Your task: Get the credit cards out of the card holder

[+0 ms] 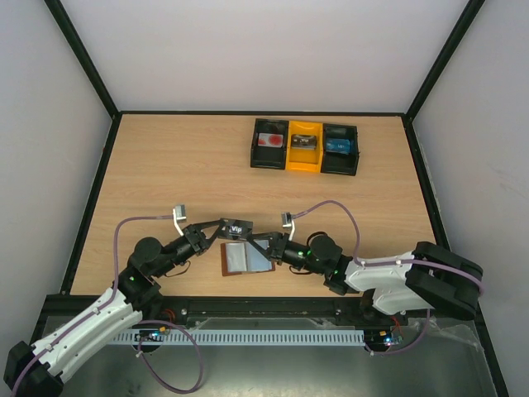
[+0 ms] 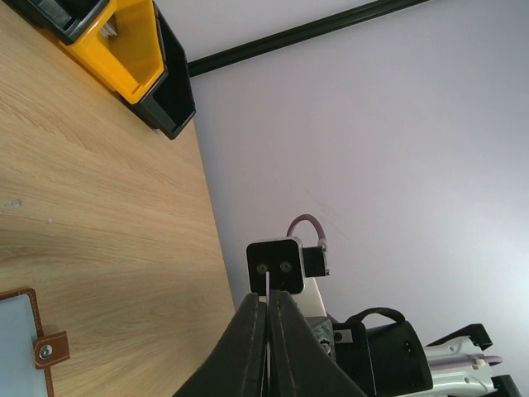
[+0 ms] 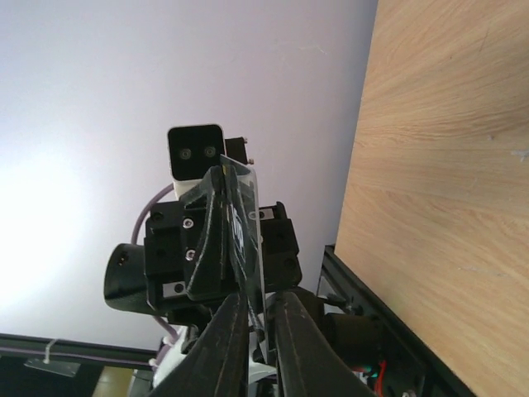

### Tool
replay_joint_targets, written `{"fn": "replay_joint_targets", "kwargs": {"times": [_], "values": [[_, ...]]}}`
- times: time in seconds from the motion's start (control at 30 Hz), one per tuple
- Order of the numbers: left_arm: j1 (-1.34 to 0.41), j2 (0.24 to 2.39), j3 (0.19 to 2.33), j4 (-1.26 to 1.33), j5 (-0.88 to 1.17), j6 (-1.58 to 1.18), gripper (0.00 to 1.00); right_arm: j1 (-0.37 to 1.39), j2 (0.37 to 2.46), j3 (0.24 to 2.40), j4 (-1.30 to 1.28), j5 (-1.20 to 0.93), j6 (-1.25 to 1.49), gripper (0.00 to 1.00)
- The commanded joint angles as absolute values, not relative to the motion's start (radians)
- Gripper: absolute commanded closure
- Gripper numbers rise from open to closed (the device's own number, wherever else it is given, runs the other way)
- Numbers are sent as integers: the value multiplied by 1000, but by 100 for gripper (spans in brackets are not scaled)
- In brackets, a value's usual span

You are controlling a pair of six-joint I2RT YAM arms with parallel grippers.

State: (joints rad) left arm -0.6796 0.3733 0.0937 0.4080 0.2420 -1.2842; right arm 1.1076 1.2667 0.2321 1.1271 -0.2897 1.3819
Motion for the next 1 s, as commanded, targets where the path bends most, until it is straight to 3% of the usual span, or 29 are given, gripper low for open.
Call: {"fn": "replay_joint_targets", "kwargs": {"times": [0.0, 0.07, 0.2, 0.3, 0.43, 0.6, 0.97], "values": [[-676, 358, 77, 444, 232, -1285, 97, 1115, 1283, 247, 1224, -291, 1388, 92], [-677, 352, 74, 441, 230, -1285, 97, 1117, 1285, 247, 1230, -290, 1390, 98], [-677, 346, 77, 418, 218, -1288, 95, 1121, 1288, 249, 1227, -292, 1383, 98], [-676, 338, 87, 384, 201, -1282, 74, 1121, 1284, 248, 1206, -286, 1366, 98], [-677, 318, 115, 295, 185, -1254, 31, 1121, 1259, 239, 1152, -268, 1328, 98], [-676, 292, 168, 123, 146, -1194, 1, 1111, 1152, 255, 943, -227, 1214, 98], [-676, 287, 287, -140, 114, -1020, 0, 842, 952, 464, 278, -212, 871, 98]]}}
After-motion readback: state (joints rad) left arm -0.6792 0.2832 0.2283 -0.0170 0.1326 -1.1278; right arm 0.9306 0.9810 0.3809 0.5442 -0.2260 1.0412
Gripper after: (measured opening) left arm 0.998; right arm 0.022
